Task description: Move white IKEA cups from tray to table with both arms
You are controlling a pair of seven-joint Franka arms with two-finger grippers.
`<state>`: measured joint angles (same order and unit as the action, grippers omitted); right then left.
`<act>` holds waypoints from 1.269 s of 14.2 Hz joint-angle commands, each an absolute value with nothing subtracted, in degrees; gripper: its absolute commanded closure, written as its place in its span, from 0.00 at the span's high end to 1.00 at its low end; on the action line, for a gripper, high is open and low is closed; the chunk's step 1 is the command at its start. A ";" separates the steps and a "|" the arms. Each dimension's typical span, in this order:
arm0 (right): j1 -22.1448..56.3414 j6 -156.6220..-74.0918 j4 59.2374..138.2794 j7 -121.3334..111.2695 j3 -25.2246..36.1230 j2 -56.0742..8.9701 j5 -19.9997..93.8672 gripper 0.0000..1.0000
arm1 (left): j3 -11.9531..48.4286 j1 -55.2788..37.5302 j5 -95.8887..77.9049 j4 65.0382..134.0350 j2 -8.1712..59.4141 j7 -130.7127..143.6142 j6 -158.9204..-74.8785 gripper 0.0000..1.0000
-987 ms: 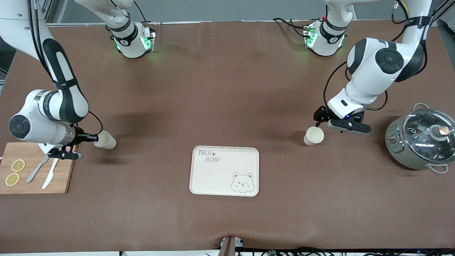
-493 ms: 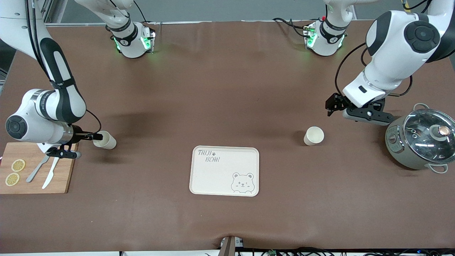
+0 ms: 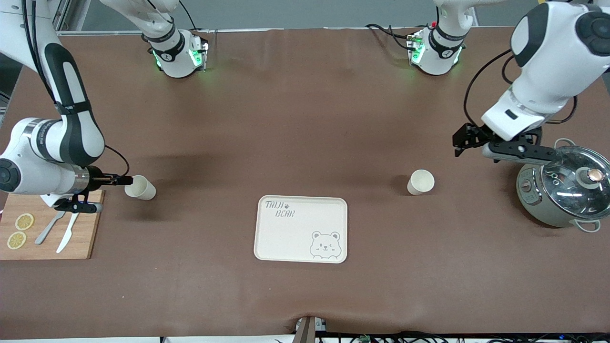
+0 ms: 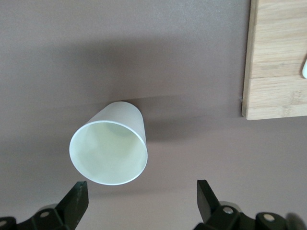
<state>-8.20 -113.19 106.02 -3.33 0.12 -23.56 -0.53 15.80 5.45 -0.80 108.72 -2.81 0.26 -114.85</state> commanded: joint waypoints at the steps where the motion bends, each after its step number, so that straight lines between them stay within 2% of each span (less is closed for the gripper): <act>1: -9.22 -112.15 103.72 -3.25 -0.53 -23.64 -2.64 1.00 | 12.06 2.83 -1.58 106.79 -3.61 -1.40 -111.10 1.00; 3: -9.49 -104.21 97.34 -3.43 -0.53 -24.16 -2.81 1.00 | 6.61 -1.57 -1.50 106.26 -3.60 -1.41 -110.39 1.00; 6: -9.93 -88.11 81.69 -3.43 -0.44 -30.92 -2.81 1.00 | 6.33 -1.93 -1.93 104.86 -3.52 0.78 -109.43 1.00; 11: -10.28 -80.01 72.63 -3.43 -0.35 -31.20 -2.46 1.00 | 6.24 -3.25 -0.79 93.53 0.79 1.23 -96.70 1.00; 13: -9.85 -75.34 67.78 -3.34 -0.70 -30.94 -2.29 1.00 | 6.50 -3.08 -0.79 93.34 0.70 1.14 -95.98 1.00; 18: -6.77 -75.58 67.41 -2.99 -0.44 -25.75 -1.93 1.00 | 6.94 -3.08 -0.62 92.90 0.79 0.62 -92.82 1.00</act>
<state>-7.22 -75.95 67.23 -3.31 -0.14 -27.33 -1.59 7.01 -2.67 -0.81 94.62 0.20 0.46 -95.54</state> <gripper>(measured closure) 0.000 0.000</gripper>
